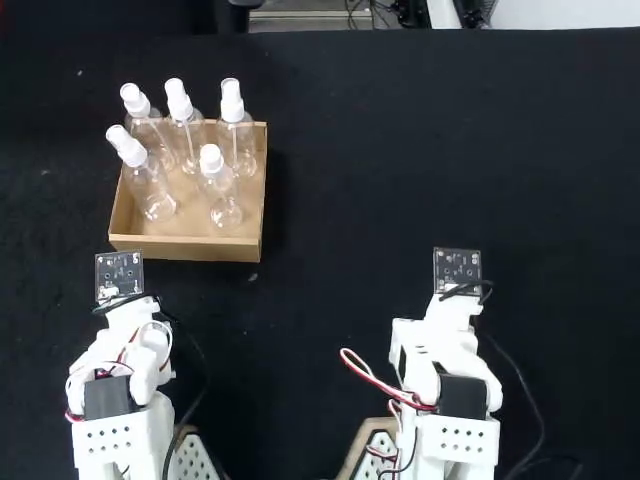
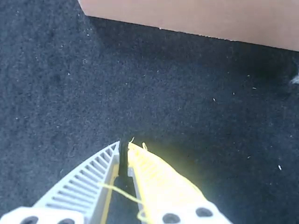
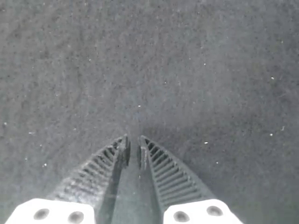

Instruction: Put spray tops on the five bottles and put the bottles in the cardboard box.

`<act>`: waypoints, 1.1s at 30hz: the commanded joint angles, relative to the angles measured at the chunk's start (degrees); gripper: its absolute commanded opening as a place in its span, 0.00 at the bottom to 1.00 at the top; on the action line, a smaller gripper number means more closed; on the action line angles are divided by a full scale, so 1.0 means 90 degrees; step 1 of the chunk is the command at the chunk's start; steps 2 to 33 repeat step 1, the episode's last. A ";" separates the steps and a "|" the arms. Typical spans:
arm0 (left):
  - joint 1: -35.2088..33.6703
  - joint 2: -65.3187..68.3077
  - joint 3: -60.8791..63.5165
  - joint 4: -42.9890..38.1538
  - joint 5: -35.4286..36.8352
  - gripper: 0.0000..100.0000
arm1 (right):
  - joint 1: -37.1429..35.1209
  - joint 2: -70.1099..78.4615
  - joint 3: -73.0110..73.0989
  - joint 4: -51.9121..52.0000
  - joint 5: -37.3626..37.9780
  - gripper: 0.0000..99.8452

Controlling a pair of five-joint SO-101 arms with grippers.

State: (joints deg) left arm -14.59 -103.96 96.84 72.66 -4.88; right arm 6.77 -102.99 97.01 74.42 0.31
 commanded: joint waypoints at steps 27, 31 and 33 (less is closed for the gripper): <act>-0.0044 -0.0068 0.0054 0.0039 -0.0010 0.03 | 0.0078 -0.0610 -0.0063 0.0039 -0.0010 0.01; -0.0044 -0.0068 0.0054 0.0039 -0.0010 0.03 | 0.0078 -0.0610 -0.0063 0.0039 -0.0010 0.01; -0.0044 -0.0068 0.0054 0.0039 -0.0010 0.03 | 0.0078 -0.0610 -0.0063 0.0039 -0.0010 0.01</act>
